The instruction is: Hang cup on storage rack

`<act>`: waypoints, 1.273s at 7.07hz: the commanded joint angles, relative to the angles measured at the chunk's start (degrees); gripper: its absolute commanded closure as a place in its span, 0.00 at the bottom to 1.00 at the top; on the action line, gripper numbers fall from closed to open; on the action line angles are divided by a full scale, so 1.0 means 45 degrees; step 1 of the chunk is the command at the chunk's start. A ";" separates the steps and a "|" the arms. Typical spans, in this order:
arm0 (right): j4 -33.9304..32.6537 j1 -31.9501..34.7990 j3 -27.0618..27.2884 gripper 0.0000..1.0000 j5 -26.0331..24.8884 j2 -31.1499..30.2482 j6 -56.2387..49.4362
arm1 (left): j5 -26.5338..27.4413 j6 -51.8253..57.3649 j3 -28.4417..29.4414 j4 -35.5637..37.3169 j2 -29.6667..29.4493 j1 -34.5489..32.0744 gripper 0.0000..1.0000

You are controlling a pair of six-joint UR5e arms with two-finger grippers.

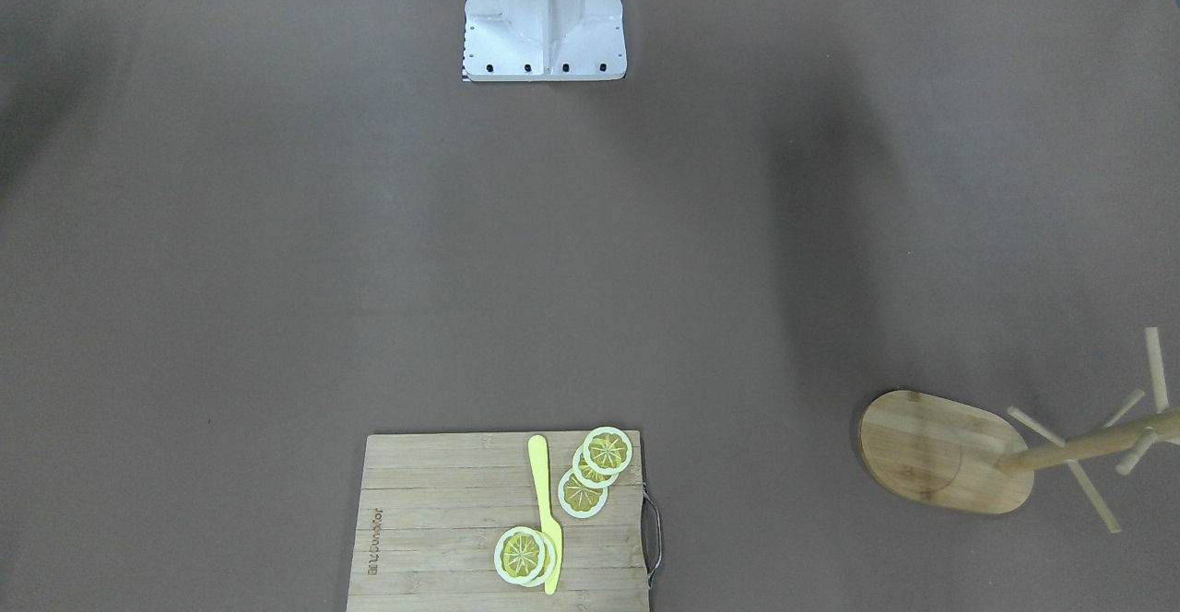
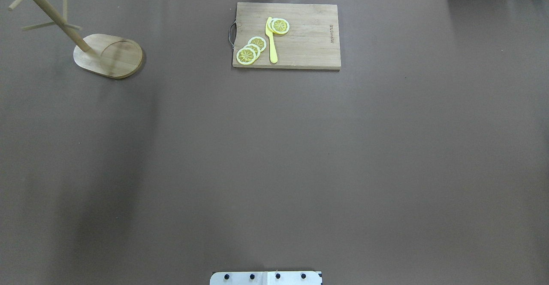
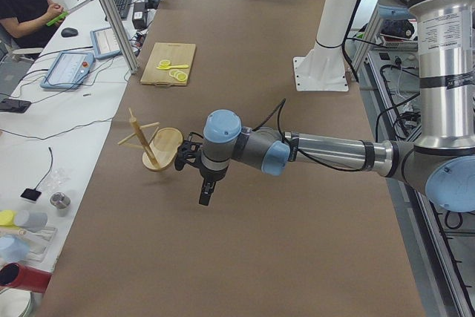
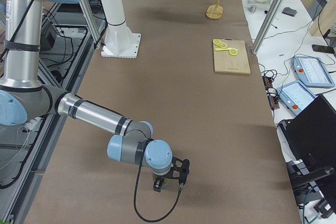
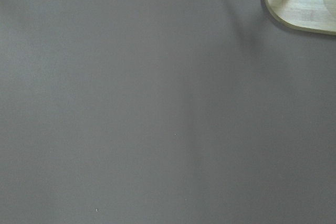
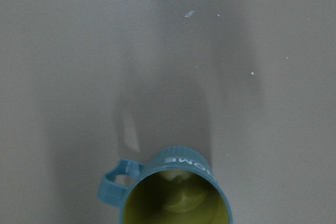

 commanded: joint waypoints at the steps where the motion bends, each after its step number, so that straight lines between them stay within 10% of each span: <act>1: 0.1363 -0.0008 -0.1300 0.00 -0.0014 0.0029 0.0072 | -0.0006 -0.0002 0.0001 -0.0010 -0.0123 0.0000 0.02; 6: 0.1363 -0.0066 -0.1692 0.01 0.0083 0.0068 0.0053 | -0.0006 -0.0002 0.0079 0.0010 -0.0221 0.0000 0.02; 9: 0.1363 -0.0105 -0.1712 0.85 0.0337 0.0107 0.0170 | -0.0006 0.0017 0.0098 -0.0010 -0.0221 0.0000 0.02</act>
